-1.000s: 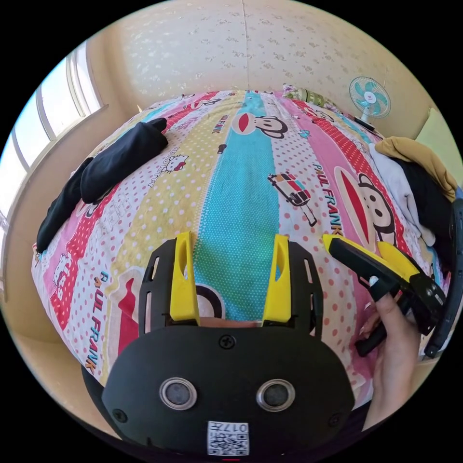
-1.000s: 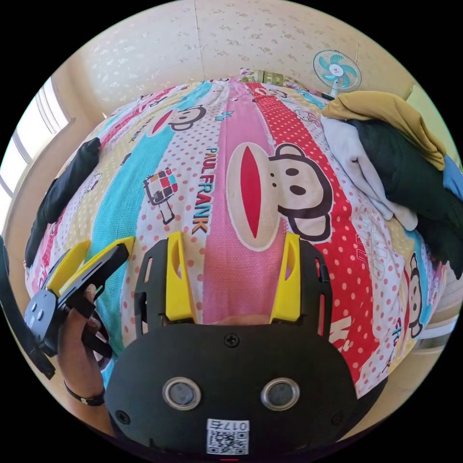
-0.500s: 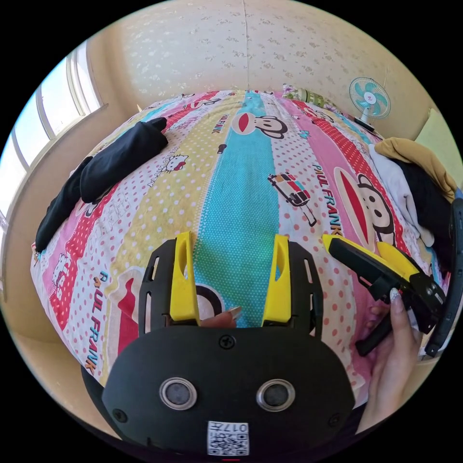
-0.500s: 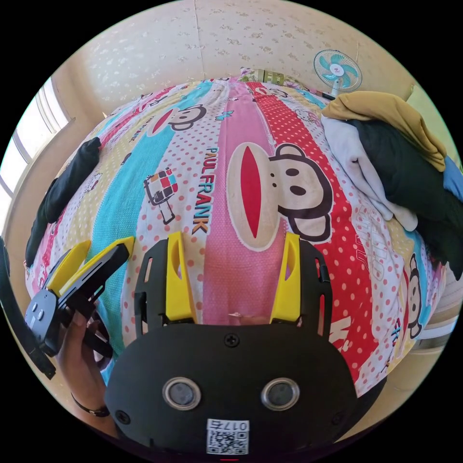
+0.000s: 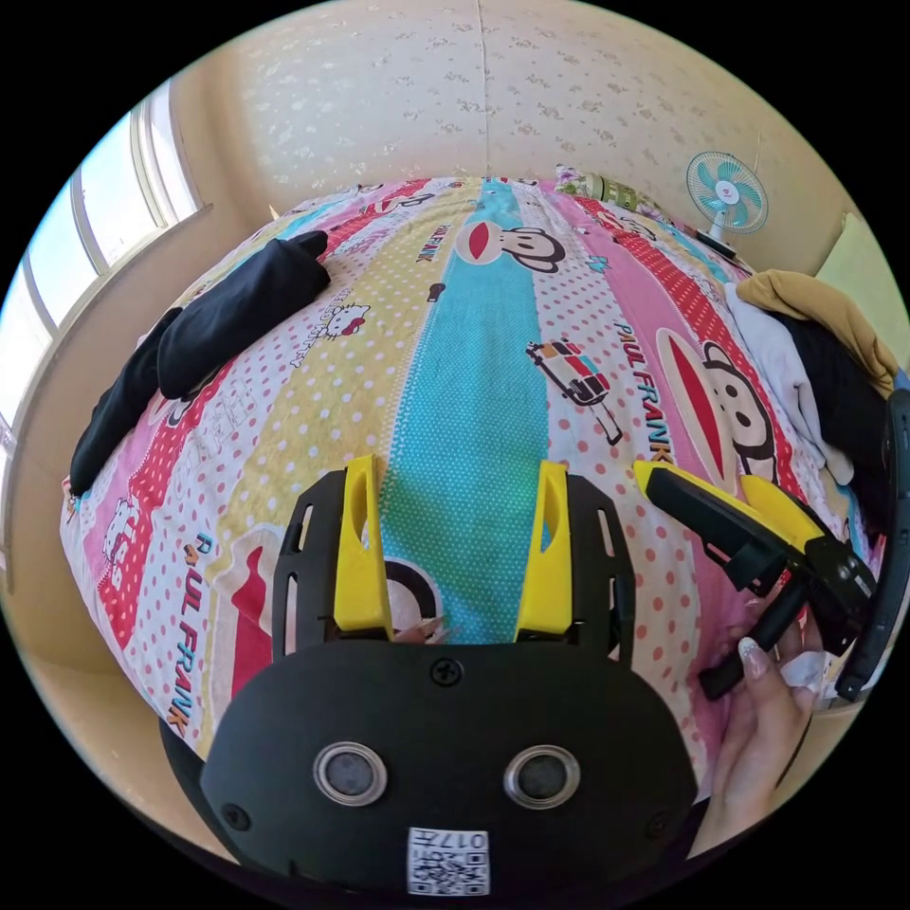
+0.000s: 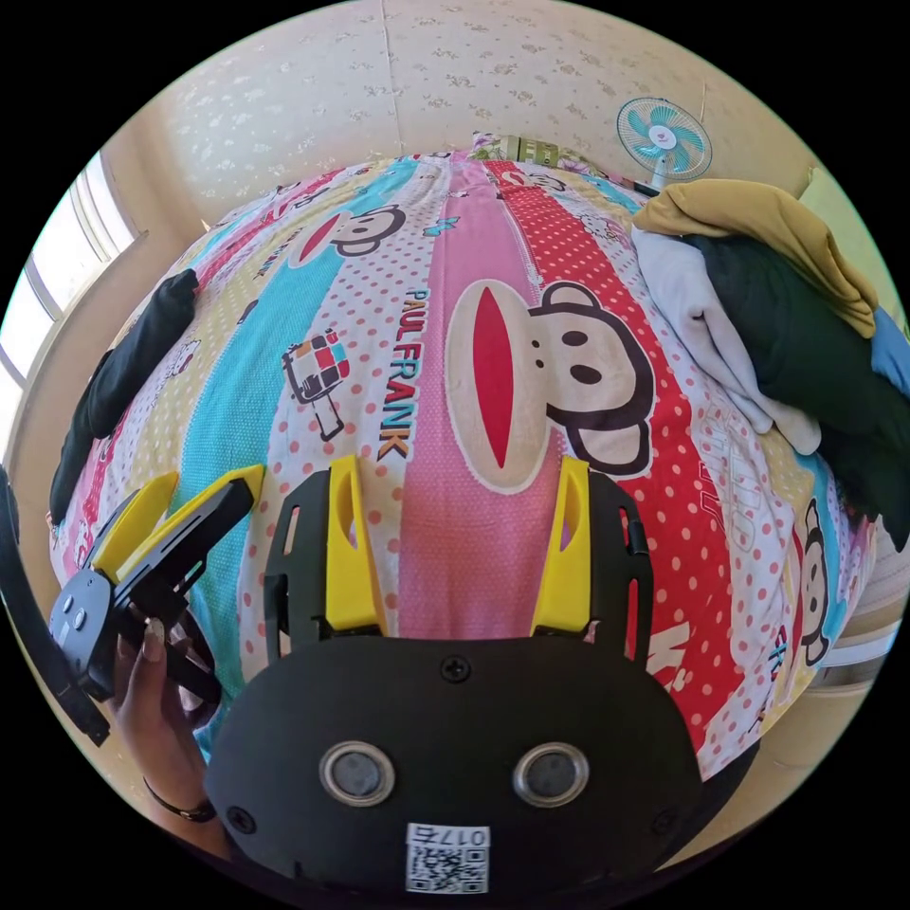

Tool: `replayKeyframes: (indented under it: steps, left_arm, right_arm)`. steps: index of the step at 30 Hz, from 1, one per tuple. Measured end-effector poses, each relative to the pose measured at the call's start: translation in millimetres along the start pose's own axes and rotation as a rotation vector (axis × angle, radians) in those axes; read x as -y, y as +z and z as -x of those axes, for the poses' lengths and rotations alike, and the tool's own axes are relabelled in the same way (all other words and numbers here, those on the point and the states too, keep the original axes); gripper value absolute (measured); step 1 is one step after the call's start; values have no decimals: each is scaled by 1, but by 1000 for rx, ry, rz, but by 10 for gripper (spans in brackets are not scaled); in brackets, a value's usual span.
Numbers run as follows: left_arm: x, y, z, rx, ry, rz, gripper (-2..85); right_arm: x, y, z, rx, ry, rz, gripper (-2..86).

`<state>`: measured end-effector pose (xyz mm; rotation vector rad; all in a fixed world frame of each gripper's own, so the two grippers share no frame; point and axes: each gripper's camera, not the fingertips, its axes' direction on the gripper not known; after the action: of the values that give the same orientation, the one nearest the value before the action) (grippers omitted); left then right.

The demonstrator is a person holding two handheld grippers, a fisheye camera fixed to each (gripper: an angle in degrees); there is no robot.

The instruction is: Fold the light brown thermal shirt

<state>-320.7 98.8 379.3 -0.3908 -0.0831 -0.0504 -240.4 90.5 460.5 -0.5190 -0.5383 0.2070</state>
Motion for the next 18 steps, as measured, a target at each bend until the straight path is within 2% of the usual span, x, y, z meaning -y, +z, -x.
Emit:
replayKeyframes:
  steps: [18]
  left_arm:
    - [-1, -9, 13, 3, 1, 1, 225]
  right_arm:
    - [-1, -3, -32, -3, -1, 2, 268]
